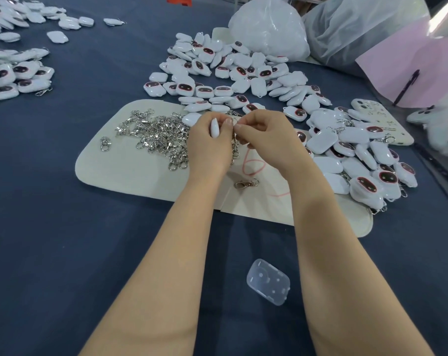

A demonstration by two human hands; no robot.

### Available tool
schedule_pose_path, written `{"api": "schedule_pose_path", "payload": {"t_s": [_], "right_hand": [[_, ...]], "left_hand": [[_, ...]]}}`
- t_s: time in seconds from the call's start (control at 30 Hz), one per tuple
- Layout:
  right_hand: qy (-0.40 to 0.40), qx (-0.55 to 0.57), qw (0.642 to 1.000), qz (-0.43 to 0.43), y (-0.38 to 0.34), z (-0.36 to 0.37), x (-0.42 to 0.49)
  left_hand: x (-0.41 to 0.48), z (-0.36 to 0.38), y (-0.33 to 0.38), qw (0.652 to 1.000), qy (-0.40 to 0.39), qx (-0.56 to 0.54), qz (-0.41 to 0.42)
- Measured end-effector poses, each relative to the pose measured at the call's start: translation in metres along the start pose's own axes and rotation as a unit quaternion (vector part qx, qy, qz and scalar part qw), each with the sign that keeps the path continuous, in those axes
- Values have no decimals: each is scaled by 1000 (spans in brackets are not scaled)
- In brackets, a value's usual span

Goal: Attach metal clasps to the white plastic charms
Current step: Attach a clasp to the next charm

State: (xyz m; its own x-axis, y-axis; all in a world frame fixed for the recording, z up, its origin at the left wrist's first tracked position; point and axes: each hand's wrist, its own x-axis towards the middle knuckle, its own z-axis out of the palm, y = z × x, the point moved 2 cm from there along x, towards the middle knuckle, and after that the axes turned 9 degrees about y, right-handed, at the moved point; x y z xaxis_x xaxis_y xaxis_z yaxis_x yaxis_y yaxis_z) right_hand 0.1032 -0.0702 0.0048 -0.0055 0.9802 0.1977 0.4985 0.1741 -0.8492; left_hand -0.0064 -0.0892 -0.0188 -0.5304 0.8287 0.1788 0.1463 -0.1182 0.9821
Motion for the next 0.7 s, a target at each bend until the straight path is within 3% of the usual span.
{"api": "schedule_pose_path", "payload": {"t_s": [0.2, 0.37, 0.53, 0.7], "right_hand": [[47, 18, 998, -22, -5, -7, 1], [35, -12, 999, -24, -7, 0, 1], [7, -48, 999, -15, -6, 3, 1], [62, 19, 998, 5, -6, 0, 1]], "left_hand": [[-3, 1, 1, 997, 2, 52, 50], [-6, 2, 1, 991, 12, 99, 89], [-5, 2, 3, 995, 29, 65, 74], [-3, 1, 3, 998, 3, 46, 52]]}}
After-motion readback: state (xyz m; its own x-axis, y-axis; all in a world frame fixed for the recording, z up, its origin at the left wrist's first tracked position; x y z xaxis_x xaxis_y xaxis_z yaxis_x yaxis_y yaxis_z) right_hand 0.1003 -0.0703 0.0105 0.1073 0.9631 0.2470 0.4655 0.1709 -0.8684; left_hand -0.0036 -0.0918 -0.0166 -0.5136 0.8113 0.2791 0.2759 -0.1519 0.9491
